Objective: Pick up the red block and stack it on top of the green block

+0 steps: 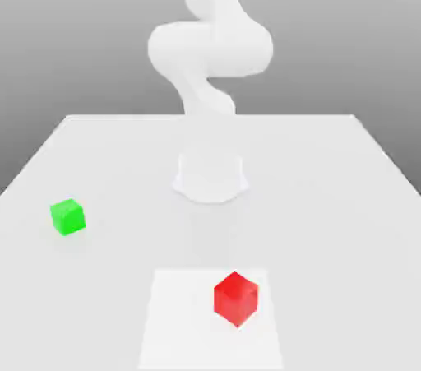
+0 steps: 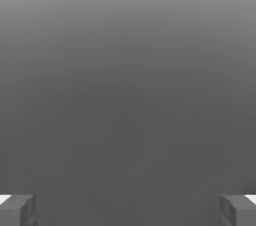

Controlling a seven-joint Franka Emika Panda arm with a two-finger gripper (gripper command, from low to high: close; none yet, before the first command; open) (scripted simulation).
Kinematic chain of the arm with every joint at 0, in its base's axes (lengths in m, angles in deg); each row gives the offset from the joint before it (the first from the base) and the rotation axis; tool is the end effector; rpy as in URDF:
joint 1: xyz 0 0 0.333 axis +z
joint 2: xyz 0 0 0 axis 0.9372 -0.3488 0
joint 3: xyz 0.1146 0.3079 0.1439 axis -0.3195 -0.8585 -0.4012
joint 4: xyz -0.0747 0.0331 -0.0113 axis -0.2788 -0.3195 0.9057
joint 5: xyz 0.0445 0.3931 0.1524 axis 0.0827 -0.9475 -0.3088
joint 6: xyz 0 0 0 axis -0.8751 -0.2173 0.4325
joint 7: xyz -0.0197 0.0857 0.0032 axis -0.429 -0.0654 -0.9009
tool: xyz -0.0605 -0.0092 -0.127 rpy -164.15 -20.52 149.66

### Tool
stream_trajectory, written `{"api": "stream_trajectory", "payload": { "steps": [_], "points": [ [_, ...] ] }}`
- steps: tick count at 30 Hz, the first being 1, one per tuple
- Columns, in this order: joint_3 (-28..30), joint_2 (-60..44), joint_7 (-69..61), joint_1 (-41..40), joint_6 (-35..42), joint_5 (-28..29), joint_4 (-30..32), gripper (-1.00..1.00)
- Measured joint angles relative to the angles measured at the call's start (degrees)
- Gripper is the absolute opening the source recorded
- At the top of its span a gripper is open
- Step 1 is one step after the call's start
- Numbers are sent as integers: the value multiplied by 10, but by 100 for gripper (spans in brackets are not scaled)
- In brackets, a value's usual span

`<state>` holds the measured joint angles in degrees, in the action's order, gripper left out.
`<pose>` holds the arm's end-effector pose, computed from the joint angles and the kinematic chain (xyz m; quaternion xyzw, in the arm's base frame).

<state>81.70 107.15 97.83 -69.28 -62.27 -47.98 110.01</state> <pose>0.4071 0.0012 0.6660 -0.8490 0.3954 -0.3085 0.1663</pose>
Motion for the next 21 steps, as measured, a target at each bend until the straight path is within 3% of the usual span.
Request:
{"api": "stream_trajectory", "payload": {
  "steps": [6, 12, 16, 21],
  "points": [
    [-10, -134, 86, 7, -70, -59, 66, 0],
    [-42, -260, 194, 3, -139, -80, 130, 0],
    [-63, -342, 293, -4, -188, -55, 174, 0],
    [-54, -439, 438, 2, -254, 30, 217, 0]
  ]
}}
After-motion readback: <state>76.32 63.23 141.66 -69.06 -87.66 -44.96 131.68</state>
